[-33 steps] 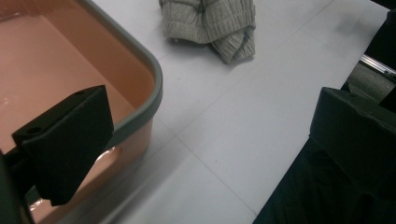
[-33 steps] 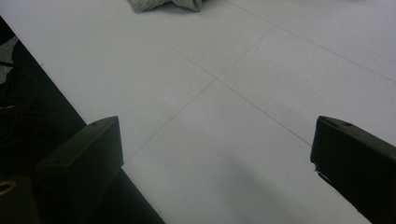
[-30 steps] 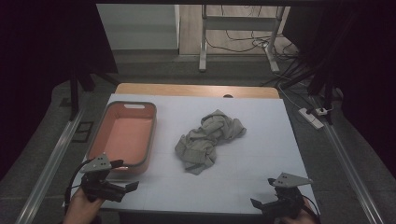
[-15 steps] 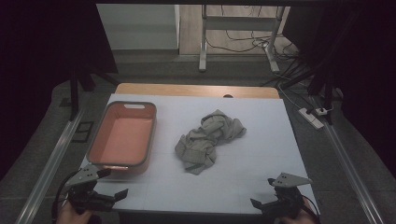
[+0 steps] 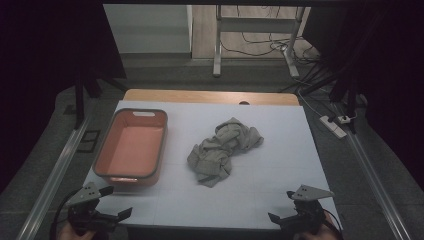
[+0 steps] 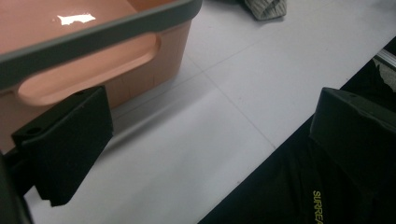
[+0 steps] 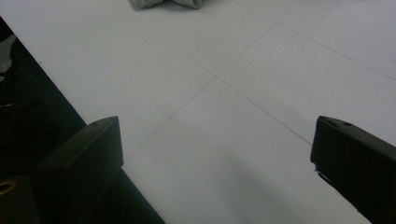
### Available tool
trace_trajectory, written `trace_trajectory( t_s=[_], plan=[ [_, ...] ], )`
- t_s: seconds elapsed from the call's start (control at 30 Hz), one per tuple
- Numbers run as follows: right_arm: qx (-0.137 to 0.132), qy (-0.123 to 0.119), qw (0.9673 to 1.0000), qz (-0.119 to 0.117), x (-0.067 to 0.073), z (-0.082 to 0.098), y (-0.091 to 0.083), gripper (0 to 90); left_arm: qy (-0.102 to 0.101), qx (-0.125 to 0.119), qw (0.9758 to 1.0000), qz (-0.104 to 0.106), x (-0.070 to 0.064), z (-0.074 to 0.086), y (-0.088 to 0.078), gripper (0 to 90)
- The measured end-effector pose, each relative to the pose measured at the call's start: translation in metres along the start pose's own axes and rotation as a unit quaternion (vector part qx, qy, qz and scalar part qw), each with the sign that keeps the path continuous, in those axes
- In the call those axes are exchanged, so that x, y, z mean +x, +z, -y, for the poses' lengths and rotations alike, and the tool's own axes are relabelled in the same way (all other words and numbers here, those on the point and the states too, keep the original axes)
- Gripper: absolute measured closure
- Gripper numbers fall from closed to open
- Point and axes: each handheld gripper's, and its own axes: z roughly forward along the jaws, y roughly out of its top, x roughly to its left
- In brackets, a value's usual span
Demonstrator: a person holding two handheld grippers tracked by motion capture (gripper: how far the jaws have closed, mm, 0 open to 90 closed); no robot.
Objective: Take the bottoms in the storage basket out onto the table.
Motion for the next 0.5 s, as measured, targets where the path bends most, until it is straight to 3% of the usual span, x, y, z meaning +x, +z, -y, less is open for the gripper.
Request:
trace_trajectory(
  t_s=[0.17, 0.5],
  plan=[
    [-0.001, 0.0, 1.0, 0.001, -0.0001, 0.0, 0.0, 2.2, -0.007, 0.008, 0.9999, -0.008, 0.0022, 0.0053, -0.0017, 0.0],
    [0.001, -0.003, 1.0, 0.002, 0.0005, -0.0002, 0.0004, 2.2, -0.02, 0.016, 0.9997, 0.001, 0.0053, 0.0059, -0.0008, 0.0]
  ],
)
